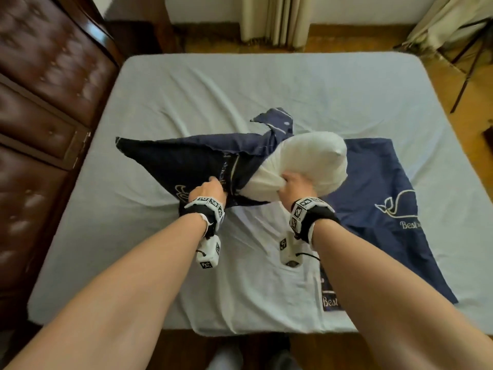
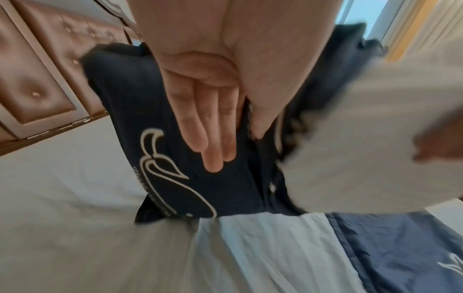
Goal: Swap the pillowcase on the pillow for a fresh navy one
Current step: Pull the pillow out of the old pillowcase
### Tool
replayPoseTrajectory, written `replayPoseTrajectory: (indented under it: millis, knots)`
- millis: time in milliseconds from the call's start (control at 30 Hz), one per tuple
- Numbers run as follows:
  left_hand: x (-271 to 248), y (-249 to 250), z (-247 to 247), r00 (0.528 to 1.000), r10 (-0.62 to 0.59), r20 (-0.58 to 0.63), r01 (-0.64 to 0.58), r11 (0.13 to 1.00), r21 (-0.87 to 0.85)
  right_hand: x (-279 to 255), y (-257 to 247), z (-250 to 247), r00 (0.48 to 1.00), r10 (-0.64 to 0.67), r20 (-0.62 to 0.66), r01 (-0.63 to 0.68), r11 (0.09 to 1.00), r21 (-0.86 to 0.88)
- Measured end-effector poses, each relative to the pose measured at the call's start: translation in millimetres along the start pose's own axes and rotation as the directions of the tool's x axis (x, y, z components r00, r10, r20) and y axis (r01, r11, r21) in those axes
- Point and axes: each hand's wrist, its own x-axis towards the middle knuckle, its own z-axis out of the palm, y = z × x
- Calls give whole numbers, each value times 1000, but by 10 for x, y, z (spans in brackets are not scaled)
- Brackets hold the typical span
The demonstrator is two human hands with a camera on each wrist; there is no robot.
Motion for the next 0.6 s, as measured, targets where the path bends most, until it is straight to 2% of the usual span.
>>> replayPoseTrajectory:
  millis: [100,200,467,600]
  knots:
    - [-191,60,-29,995,87,-49,-83,995,63,-237,355,47,968,211,139,-182,964,-193]
    - [-269,152,60,986,144,-81,-143,990,19,-452,611,187,913,321,251,-265,936,-232]
    - [-189,373,681,962,224,158,-230,973,19,-406,962,393,892,411,187,-393,910,-129]
    - [-67,630,1116,935,262,238,-237,963,-130,-350,1338,589,865,488,113,-485,873,-61]
